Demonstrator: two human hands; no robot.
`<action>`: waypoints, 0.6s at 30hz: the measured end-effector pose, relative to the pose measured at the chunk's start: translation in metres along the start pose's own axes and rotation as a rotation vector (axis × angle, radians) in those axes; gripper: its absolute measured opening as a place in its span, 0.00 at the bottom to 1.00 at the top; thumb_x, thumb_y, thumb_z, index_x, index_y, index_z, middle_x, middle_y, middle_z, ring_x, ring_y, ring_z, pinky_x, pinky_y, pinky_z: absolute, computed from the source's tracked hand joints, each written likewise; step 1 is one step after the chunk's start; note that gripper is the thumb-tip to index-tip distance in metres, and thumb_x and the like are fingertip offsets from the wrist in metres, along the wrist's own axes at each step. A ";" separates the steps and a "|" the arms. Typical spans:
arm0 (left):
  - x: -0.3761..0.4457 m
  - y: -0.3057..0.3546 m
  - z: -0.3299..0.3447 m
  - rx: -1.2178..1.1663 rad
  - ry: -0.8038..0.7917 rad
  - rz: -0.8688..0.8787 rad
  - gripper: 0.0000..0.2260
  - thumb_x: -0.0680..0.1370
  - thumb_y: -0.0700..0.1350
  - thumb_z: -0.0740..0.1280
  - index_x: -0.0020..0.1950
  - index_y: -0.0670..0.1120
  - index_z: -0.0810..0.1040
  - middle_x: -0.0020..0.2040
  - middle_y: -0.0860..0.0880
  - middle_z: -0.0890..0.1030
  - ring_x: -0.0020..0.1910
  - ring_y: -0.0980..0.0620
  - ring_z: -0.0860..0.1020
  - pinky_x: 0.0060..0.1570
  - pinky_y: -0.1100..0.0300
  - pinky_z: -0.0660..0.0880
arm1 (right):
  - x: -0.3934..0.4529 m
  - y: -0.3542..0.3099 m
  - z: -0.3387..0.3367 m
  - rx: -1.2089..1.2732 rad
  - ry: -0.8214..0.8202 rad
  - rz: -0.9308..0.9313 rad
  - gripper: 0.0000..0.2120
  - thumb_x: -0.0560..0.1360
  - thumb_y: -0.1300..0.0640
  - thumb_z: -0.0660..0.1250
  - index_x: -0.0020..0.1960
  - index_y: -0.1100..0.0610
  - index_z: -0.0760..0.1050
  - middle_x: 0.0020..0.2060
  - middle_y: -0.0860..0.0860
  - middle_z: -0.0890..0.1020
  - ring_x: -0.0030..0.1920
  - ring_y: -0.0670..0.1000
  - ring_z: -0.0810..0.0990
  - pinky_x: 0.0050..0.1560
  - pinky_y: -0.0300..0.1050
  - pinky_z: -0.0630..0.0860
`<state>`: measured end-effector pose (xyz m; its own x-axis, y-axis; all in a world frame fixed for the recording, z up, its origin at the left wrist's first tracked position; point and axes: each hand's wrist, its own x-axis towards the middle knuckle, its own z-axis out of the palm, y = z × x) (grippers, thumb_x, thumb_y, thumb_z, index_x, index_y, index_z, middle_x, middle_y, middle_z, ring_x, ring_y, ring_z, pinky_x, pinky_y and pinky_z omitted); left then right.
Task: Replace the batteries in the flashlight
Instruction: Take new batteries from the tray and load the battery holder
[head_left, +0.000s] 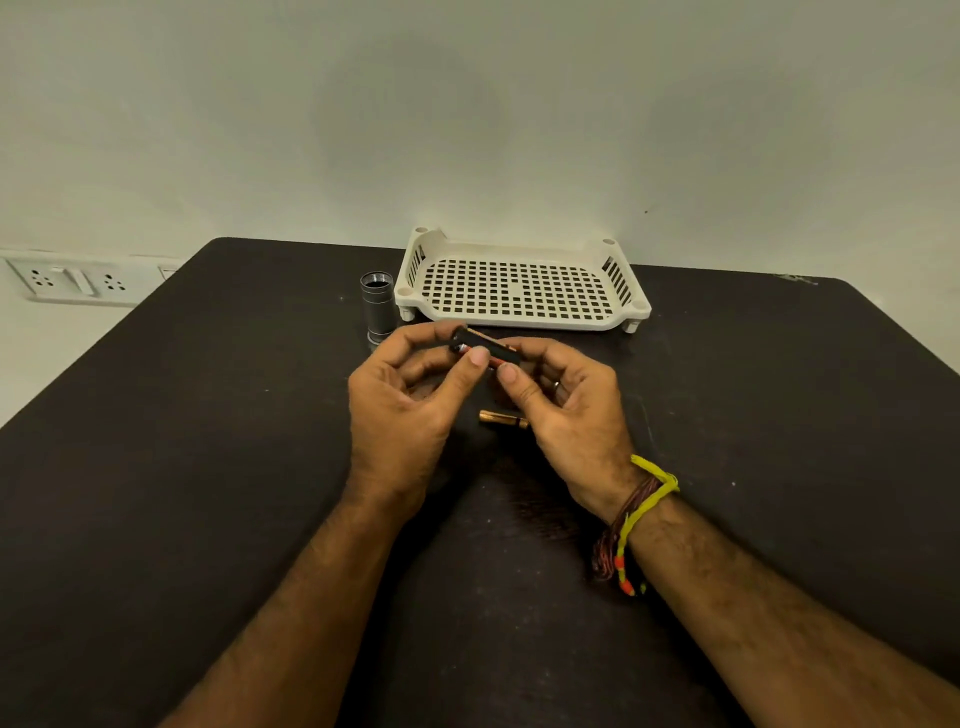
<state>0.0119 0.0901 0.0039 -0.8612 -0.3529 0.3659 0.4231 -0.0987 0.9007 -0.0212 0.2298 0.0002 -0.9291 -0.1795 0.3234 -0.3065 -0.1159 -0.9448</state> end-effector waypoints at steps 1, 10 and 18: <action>-0.001 0.001 0.001 0.057 0.012 0.044 0.14 0.73 0.38 0.75 0.57 0.42 0.80 0.47 0.48 0.87 0.48 0.53 0.86 0.47 0.64 0.80 | 0.001 0.000 -0.001 0.043 -0.023 0.029 0.10 0.77 0.66 0.70 0.56 0.55 0.82 0.47 0.52 0.87 0.47 0.46 0.86 0.42 0.37 0.82; -0.008 0.006 0.004 0.489 -0.006 0.401 0.17 0.72 0.39 0.77 0.60 0.44 0.83 0.56 0.50 0.83 0.50 0.55 0.83 0.43 0.65 0.80 | -0.001 -0.003 0.000 -0.048 -0.076 -0.127 0.19 0.76 0.67 0.70 0.54 0.43 0.81 0.48 0.39 0.86 0.50 0.39 0.85 0.45 0.29 0.79; -0.008 0.009 0.004 0.448 0.026 0.350 0.23 0.73 0.44 0.77 0.66 0.43 0.78 0.58 0.52 0.83 0.56 0.56 0.83 0.45 0.52 0.83 | -0.001 0.000 0.001 -0.073 -0.059 -0.150 0.17 0.77 0.65 0.70 0.55 0.43 0.81 0.50 0.41 0.86 0.52 0.43 0.85 0.45 0.32 0.80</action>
<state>0.0213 0.0961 0.0096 -0.6816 -0.3174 0.6593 0.5161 0.4302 0.7406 -0.0199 0.2292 -0.0002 -0.8585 -0.2227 0.4619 -0.4573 -0.0748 -0.8861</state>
